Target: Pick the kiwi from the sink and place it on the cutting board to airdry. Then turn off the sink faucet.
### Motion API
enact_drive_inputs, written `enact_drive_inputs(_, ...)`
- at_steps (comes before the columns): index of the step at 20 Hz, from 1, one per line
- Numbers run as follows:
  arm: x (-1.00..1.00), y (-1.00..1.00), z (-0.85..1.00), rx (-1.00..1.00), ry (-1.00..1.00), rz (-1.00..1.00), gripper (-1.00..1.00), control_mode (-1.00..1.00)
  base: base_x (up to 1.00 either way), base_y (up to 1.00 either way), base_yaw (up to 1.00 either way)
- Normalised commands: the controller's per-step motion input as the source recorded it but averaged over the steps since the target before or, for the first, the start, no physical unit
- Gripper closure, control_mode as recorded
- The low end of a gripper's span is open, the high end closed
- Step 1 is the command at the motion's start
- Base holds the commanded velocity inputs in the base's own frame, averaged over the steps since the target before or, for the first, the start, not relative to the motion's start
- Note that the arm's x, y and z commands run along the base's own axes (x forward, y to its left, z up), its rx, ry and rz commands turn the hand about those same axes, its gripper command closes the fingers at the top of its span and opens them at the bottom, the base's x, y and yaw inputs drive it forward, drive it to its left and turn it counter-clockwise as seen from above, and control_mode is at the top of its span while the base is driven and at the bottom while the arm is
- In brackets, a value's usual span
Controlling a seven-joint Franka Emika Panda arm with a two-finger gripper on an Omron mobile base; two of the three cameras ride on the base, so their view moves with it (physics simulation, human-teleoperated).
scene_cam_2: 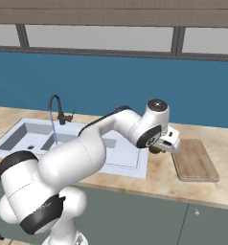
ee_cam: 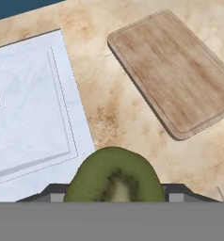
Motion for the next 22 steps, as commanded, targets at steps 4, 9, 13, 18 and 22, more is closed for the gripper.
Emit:
enact_drive_inputs(4,0.12,-0.52,0.00,0.00,0.01,-0.04,1.00,-1.00,0.00,0.00,0.00)
enact_drive_inputs(9,0.22,-0.56,0.00,0.00,0.04,-0.04,1.00,-1.00,0.00,0.00,0.00)
enact_drive_inputs(13,0.31,-0.38,-0.03,0.00,0.00,0.00,1.00,-1.00,0.00,0.00,0.00)
enact_drive_inputs(18,0.32,-0.32,-0.07,0.01,0.00,0.00,1.00,-1.00,0.00,0.00,0.00)
enact_drive_inputs(22,0.31,-0.39,-0.15,0.03,0.00,0.00,1.00,-1.00,0.00,0.00,0.00)
